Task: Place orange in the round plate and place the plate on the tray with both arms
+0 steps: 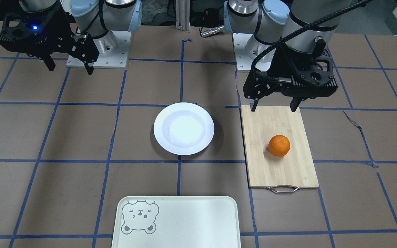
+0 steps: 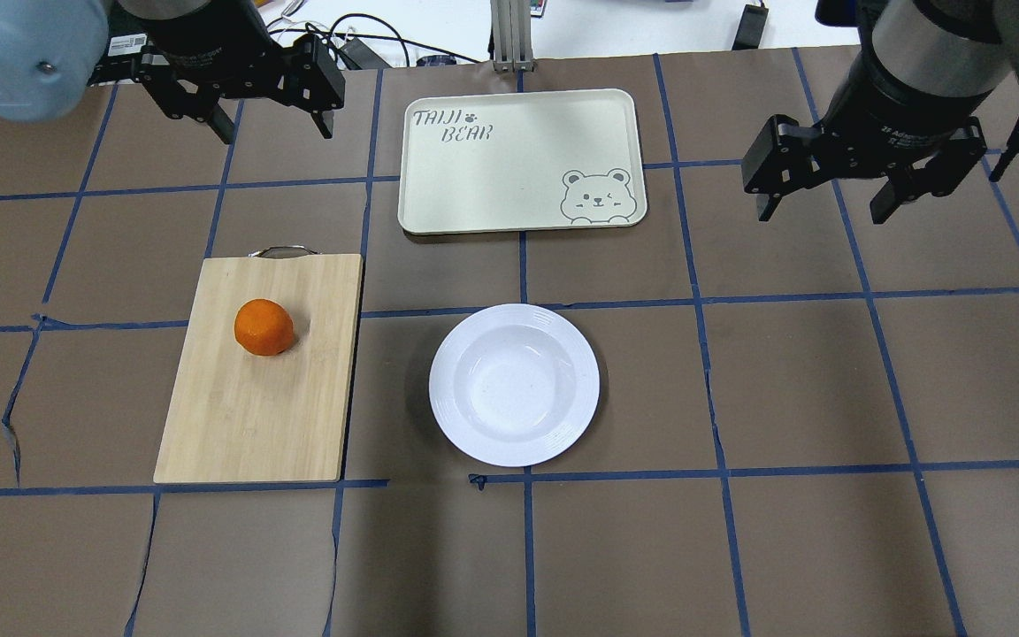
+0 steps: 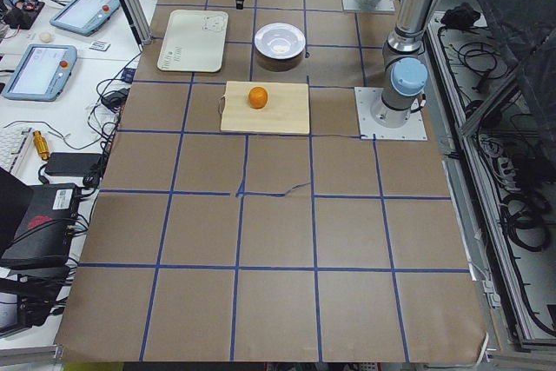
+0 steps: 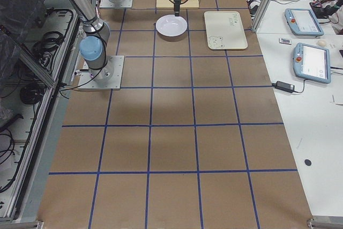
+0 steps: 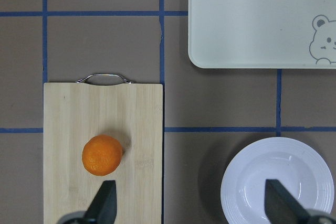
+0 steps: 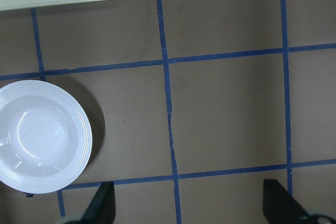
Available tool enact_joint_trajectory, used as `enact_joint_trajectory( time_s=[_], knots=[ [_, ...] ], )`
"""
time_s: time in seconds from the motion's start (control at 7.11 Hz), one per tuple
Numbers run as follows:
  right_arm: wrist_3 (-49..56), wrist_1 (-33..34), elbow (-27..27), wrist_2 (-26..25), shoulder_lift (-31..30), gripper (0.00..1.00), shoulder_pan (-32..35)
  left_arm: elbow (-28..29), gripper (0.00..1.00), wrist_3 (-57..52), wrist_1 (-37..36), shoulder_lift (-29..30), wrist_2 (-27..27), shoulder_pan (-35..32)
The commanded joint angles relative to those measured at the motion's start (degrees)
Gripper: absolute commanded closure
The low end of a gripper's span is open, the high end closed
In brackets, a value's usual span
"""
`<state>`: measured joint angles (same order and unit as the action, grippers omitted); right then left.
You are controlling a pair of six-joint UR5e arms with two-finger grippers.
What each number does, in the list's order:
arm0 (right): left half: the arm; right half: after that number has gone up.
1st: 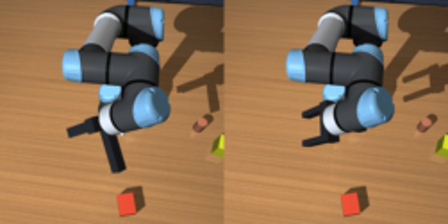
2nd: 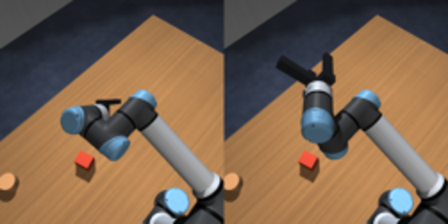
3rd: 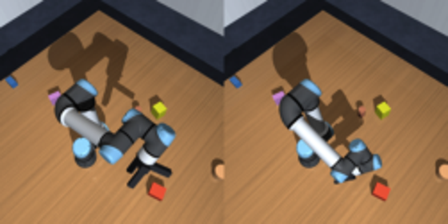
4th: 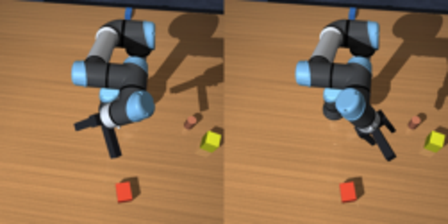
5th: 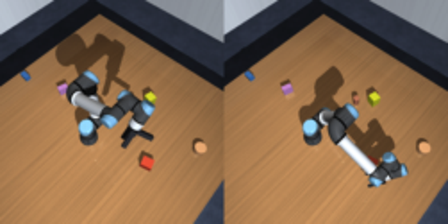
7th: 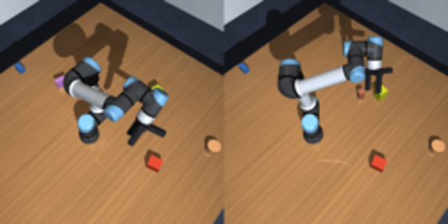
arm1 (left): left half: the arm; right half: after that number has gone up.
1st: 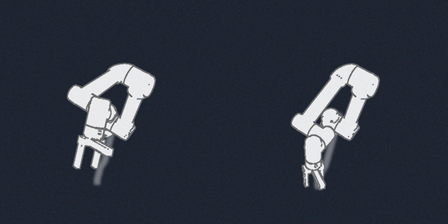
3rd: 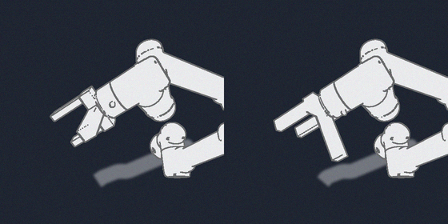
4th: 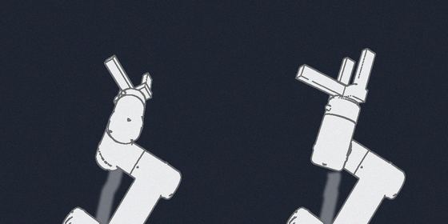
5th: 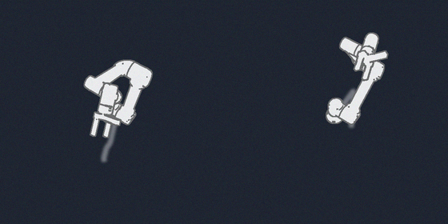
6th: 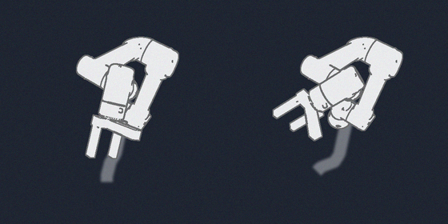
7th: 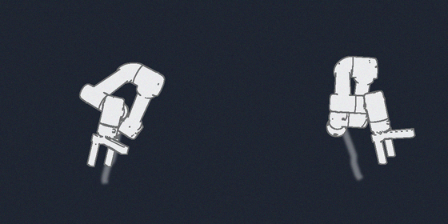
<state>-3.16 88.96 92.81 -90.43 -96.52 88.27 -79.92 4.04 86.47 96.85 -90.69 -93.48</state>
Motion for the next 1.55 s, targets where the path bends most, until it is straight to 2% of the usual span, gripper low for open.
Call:
enact_joint_trajectory(
  time_s=[0.0,0.56,0.84,0.99,1.13,1.41],
  knots=[
    [0.0,-0.28,0.0,0.08,0.02,0.0,-0.03,0.03,0.0,0.0,1.42,0.0,-0.19,0.14],
    [0.09,-0.37,0.09,-1.42,-0.07,0.0,0.06,0.12,0.0,0.0,1.42,0.18,-0.01,0.67],
    [0.09,-0.37,0.18,-1.51,-0.07,0.0,-0.03,-0.41,0.0,-1.48,0.64,3.76,-0.1,3.47],
    [0.09,-0.37,0.18,-1.5,-0.07,0.0,-0.03,-1.02,0.0,-5.84,0.28,6.13,-0.36,4.44],
    [0.09,-0.37,0.18,-1.5,-0.07,0.0,-0.03,-3.73,0.0,-6.85,-1.2,8.68,-0.28,7.41],
    [0.52,-0.37,0.18,-1.59,-0.07,0.0,-0.03,-13.37,0.0,-13.6,-11.11,11.42,-0.37,12.52]
  ],
)
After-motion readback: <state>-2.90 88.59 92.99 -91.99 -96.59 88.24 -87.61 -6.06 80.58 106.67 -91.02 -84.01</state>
